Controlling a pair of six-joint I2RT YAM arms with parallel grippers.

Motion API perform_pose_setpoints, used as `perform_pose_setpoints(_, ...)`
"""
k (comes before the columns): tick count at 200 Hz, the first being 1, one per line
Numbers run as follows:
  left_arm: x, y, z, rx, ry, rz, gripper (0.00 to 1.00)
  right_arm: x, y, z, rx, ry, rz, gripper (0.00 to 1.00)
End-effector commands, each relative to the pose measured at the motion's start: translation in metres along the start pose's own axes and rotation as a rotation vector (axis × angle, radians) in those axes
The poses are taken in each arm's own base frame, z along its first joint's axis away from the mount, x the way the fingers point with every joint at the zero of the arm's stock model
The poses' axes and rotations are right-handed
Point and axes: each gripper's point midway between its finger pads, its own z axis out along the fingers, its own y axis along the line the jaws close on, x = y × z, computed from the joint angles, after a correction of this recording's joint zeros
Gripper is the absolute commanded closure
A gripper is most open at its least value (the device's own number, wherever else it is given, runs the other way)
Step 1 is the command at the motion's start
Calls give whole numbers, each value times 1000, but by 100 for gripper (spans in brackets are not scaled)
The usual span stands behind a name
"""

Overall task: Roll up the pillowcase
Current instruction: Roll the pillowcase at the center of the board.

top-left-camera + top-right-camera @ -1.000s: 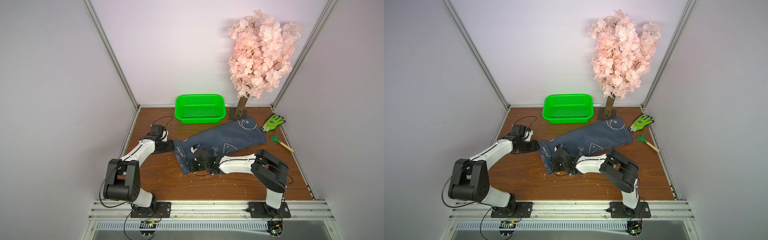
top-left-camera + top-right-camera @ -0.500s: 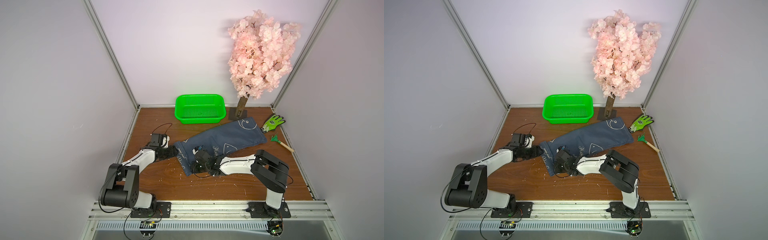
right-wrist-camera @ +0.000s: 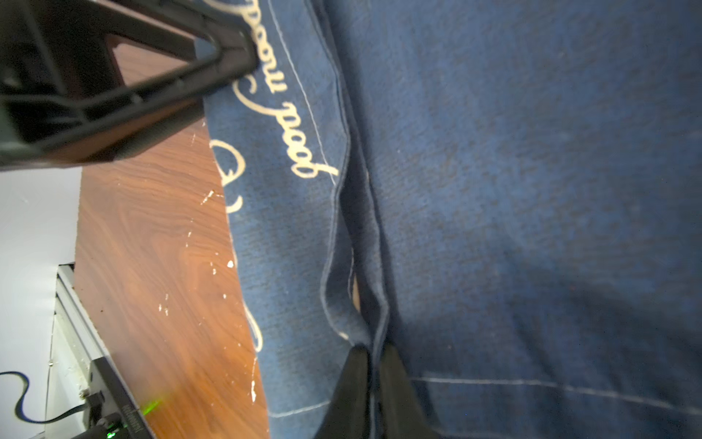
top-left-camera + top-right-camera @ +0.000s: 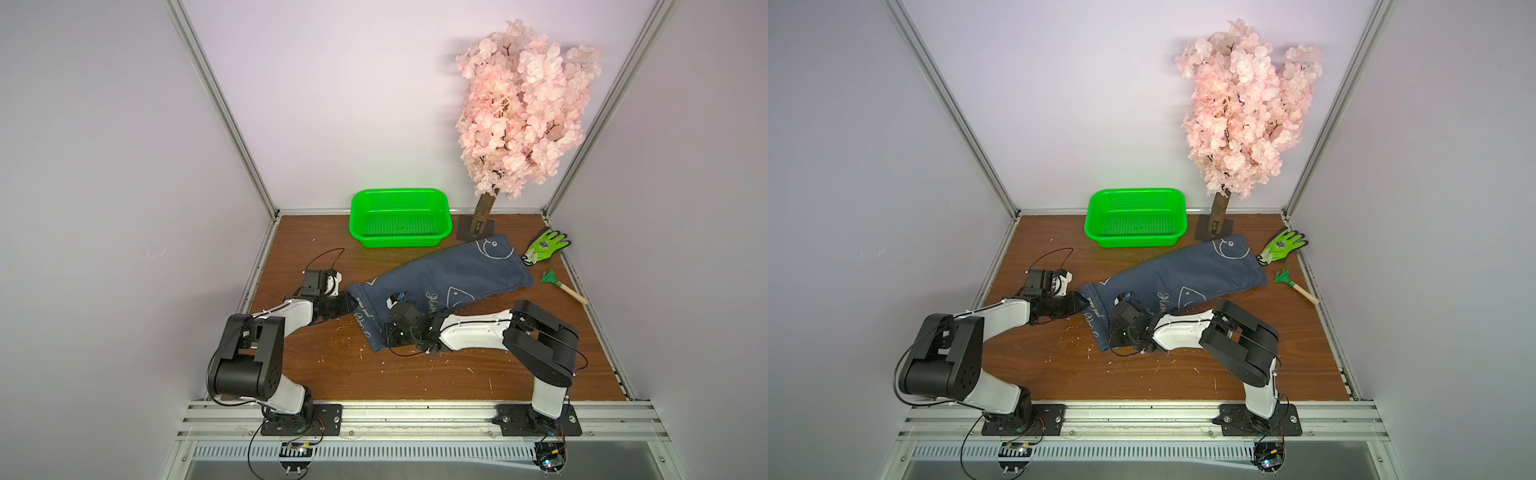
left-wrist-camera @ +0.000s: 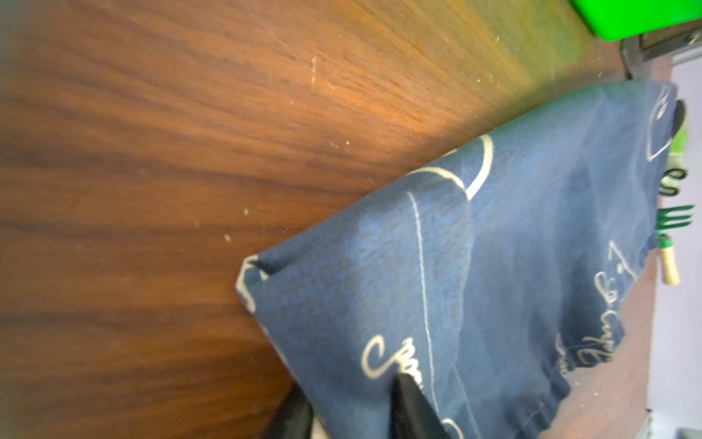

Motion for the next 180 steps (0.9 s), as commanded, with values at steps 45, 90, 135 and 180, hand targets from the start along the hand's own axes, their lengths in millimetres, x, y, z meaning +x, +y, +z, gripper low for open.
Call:
perform_pose_setpoints(45,-1,13,12,-40,54,-2,91,-18,4,-26,88,-74,-76,70)
perform_pose_setpoints(90,-10,9,4,-76,95,25,98,-49,44,-60,180,-197,-415,46)
perform_pose_setpoints(135,-13,2,-1,-74,161,54,98,-39,112,-49,172,-255,-772,28)
perform_pose_setpoints(180,-20,-5,-7,-82,209,76,98,-30,108,-22,260,-230,-842,27)
